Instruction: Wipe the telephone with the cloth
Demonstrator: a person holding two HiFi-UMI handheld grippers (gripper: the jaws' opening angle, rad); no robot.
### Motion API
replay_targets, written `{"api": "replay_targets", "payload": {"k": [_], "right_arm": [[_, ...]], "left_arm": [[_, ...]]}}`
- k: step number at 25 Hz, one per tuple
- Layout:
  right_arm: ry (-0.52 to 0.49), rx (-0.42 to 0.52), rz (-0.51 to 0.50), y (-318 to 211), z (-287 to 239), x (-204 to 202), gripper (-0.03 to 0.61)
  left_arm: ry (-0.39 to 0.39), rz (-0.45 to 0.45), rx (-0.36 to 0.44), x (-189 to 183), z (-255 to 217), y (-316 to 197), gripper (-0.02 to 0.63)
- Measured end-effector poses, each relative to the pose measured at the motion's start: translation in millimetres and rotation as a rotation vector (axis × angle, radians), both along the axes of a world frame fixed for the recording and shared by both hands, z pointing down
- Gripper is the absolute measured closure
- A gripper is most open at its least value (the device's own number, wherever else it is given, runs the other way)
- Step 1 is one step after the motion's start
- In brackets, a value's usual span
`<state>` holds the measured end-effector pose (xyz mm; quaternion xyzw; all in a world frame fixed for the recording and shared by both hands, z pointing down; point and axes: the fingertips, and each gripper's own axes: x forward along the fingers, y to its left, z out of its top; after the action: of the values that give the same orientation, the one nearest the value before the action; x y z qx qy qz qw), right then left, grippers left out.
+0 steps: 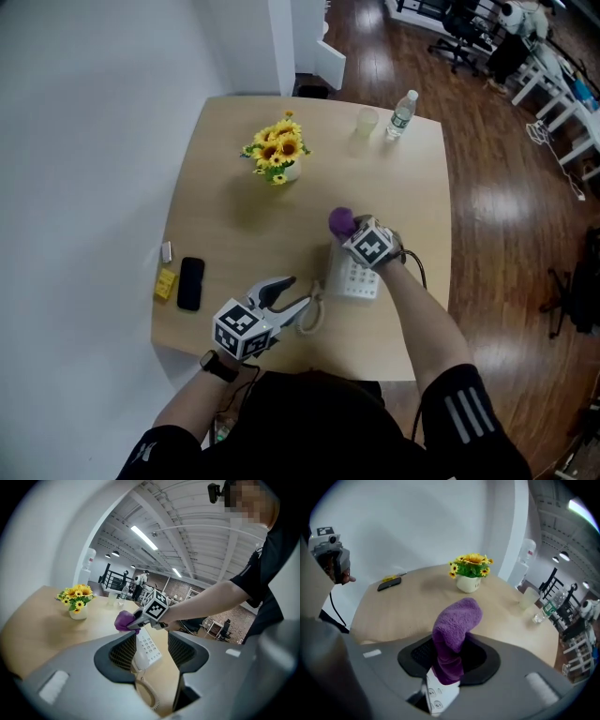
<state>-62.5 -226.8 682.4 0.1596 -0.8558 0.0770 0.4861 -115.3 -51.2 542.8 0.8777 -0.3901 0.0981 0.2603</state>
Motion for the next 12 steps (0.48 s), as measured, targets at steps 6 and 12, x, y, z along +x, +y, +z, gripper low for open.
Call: {"api": "replay_targets", "payload": {"k": [6, 12], "right_arm": [[0.012, 0.081, -0.104, 30.8, -0.5, -1.4, 0.449], [0.039, 0.160, -0.221, 82.1, 6.0, 3.9, 0.449]], "left_arm": [[-0.003, -0.032, -0.014, -4.9, -3.4, -12.5, 0.408], [-0.006, -0.037, 0.008, -3.3, 1.4, -20.5, 0.408]]}}
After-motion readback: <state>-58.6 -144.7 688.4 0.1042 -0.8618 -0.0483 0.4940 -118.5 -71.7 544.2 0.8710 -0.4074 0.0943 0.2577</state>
